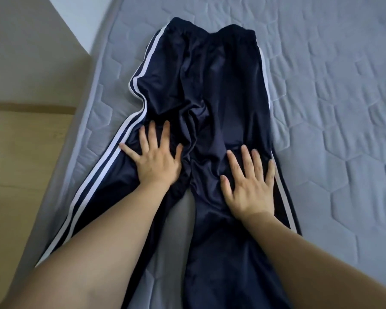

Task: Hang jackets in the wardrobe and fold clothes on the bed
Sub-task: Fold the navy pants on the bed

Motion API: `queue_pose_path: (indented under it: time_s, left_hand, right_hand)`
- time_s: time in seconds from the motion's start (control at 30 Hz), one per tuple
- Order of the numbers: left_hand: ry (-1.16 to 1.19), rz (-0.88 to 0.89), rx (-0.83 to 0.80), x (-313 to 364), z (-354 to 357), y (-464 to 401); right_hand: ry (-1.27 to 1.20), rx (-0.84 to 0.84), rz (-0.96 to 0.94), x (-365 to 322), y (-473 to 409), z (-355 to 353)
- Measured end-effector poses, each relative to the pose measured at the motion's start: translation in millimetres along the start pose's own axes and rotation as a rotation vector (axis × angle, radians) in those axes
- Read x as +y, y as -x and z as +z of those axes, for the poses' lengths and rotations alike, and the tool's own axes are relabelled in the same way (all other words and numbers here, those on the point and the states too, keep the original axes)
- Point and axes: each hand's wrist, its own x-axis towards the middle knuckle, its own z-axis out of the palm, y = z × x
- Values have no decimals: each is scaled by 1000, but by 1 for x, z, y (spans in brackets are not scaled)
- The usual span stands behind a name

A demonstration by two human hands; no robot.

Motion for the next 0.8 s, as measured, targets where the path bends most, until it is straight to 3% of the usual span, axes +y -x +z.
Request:
queue_pose_path:
  time_s: [0.17,0.4,0.5,0.57,0.67,0.73,0.8]
  left_hand:
    - [24,20,22,-12,4,3]
    - [-114,-294,-93,-124,-7,23]
    - [-145,-354,-109,-127,-23,44]
    - [-48,-311,25,-100,-35,72]
    - [210,-26,242,-43,-41,147]
    - [513,42,10,-11,-40,210]
    - [700,-12,-294,10,-38,257]
  right_hand:
    - [21,39,14,0,-6,4]
    - [-9,91,-16,8,-9,8]
    - [-115,62,-14,13,4,2]
    - [-240,106,53,16,26,-8]
    - [-382,210,330,31,75,-28]
    - [-515,78,508,51,108,-42]
    - [-819,-146,579,72,141,-56]
